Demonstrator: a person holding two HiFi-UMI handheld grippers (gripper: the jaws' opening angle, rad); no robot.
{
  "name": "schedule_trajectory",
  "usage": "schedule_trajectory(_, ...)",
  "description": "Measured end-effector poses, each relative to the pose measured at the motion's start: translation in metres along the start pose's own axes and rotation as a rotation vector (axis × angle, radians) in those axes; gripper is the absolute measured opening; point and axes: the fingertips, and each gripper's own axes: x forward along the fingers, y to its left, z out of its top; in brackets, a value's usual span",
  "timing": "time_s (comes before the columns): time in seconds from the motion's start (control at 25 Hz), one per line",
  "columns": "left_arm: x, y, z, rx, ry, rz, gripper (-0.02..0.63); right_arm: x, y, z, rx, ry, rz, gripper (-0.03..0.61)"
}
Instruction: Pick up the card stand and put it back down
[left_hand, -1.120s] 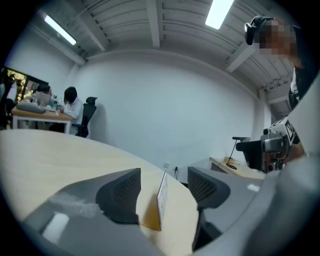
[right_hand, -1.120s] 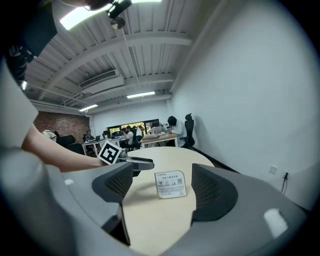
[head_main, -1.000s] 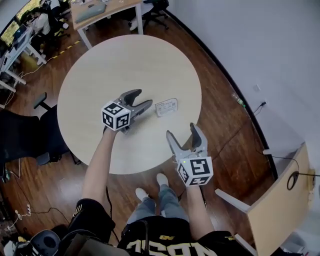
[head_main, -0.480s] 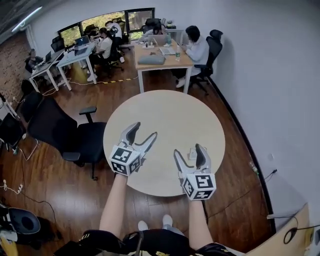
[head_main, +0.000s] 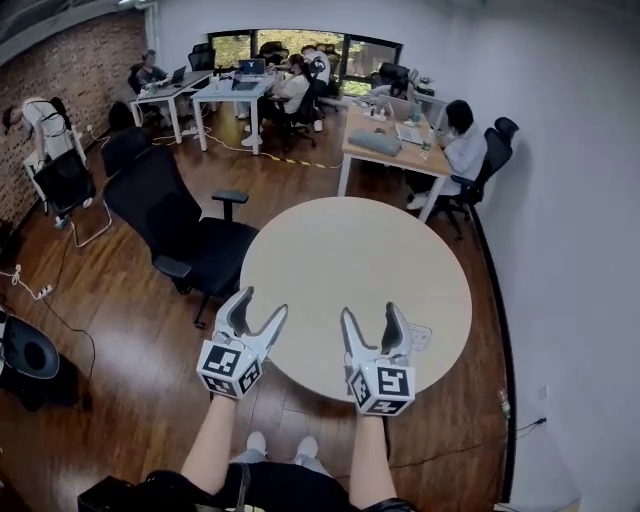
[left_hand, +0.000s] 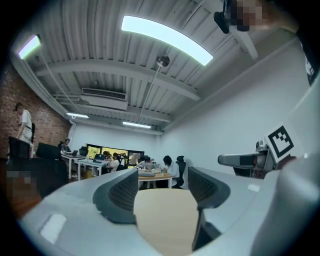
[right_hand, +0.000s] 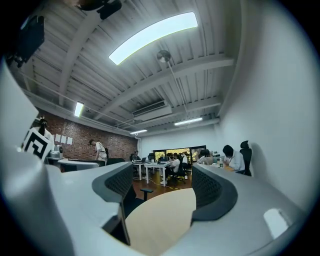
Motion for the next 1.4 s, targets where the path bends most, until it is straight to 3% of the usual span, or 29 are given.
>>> schedule_trajectory(0.16,-0.028,0.003,-0.038,-0.006,0.021,0.076,0.308,0.006,0.011,-0.048,0.057,0.041,0.059,0.362)
schedule_trajectory(0.32,-0.043,-0.013,-0.055,0.011,0.058,0.072,0.293,-0.011,0.025,-0.071,0.027,0.107,0.090,0.362)
schedule_trajectory(0.56,-0.108,-0.098,-0.070,-0.009,0.033,-0.033,0.283,-0.138,0.024,-0.084,-0.042,0.169,-0.040,0.362)
schedule_trajectory(0.76,-0.141,-0.147,-0.059,-0.009,0.041,-0.143,0.282,-0.213,0.050,-0.085,-0.048,0.213,-0.094,0.362)
schedule_trajectory(0.92,-0.150,-0.181,-0.035,0.011,0.032,-0.173,0.282,-0.248,0.045,-0.061,-0.070,0.192,-0.126,0.360)
schedule_trajectory(1.08,-0.154,-0.198,-0.010,0.059,-0.007,-0.149,0.282,-0.261,0.030,-0.040,-0.123,0.174,-0.133,0.350)
schedule_trajectory(1.24,-0.147,-0.220,-0.011,0.068,-0.019,-0.143,0.282,-0.269,0.004,-0.014,-0.156,0.150,-0.139,0.350)
schedule_trajectory(1.4,-0.150,-0.247,-0.016,0.071,-0.007,-0.146,0.282,-0.294,-0.019,0.016,-0.068,0.066,-0.164,0.350)
